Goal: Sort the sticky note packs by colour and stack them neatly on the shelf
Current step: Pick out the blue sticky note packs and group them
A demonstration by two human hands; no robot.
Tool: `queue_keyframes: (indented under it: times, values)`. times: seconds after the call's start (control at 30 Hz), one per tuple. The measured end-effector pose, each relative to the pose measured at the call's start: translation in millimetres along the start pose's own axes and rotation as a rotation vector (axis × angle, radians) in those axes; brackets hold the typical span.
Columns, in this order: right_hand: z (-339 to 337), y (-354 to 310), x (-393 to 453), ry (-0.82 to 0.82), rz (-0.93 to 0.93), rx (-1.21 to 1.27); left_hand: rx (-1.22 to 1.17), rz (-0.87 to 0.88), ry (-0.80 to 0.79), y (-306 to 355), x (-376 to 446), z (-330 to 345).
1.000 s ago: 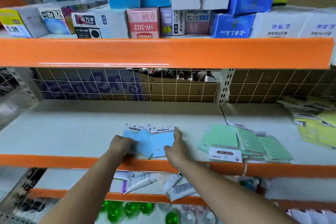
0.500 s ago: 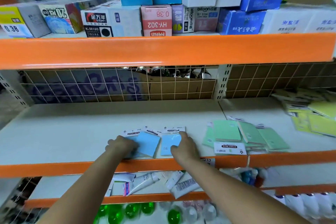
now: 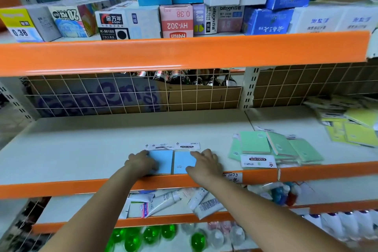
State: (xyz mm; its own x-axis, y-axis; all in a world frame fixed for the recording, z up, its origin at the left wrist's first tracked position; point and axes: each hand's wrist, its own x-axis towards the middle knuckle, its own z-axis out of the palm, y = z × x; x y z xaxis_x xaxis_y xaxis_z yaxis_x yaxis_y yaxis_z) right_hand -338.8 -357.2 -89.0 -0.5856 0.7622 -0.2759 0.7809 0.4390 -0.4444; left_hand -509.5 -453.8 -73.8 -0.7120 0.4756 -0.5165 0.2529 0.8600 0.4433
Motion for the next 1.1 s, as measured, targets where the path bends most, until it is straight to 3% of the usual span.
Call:
queue_keyframes:
  times: [0.1,0.27,0.43,0.77,1.1]
  values:
    - [-3,4,-2,-0.014,-0.028,0.037,0.074,-0.014,0.017,2,-5,-2]
    - [-14,12,-3,-0.027,-0.041,0.153,0.157,-0.047,0.204,21,-11,-1]
    - [-31,23,-11,0.024,-0.078,0.283,0.138,0.127,0.322,61,-22,9]
    - [-115,72,-21,0.281,-0.171,0.381,-0.015,0.480,0.286,179,-64,73]
    - [-198,249,-44,0.376,-0.074,0.368,-0.096,0.588,0.154,313,-142,195]
